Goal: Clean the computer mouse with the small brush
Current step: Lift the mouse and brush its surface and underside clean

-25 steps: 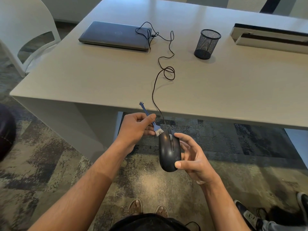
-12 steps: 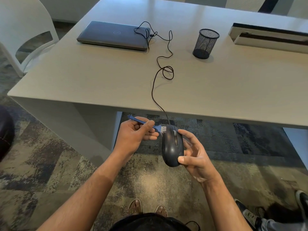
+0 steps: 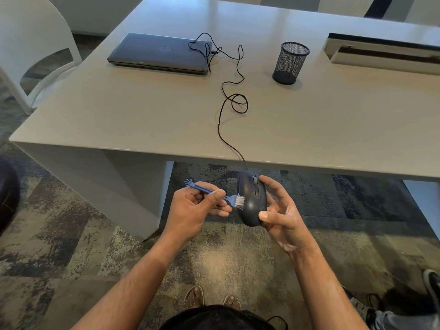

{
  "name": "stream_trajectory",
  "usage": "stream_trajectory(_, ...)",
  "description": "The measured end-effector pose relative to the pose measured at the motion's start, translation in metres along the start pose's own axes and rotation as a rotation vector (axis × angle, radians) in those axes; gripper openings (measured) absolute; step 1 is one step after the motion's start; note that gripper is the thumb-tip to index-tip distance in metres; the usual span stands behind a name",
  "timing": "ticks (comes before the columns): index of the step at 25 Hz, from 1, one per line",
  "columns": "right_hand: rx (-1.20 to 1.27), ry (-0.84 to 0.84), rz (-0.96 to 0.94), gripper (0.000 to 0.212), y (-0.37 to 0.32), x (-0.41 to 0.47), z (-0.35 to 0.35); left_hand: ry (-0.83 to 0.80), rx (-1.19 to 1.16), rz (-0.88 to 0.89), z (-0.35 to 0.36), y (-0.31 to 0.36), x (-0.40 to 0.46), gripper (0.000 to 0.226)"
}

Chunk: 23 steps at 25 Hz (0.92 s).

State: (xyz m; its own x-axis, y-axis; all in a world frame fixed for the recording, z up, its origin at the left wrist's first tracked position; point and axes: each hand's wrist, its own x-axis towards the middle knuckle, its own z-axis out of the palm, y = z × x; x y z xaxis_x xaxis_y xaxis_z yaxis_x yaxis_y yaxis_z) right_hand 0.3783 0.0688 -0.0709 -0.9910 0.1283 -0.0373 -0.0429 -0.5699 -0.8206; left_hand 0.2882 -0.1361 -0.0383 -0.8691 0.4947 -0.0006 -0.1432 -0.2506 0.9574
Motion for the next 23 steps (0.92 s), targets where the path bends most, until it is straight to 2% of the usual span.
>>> stream_trajectory(15, 0.029, 0.035, -0.028, 0.076, -0.004, 0.011, 0.007, -0.020, -0.034, 0.001, 0.008, -0.019, -0.034, 0.010)
stream_trajectory(23, 0.048, 0.032, -0.017, 0.076, -0.002, 0.010, 0.007, 0.151, 0.005, 0.111, -0.012, -0.006, -0.025, 0.007)
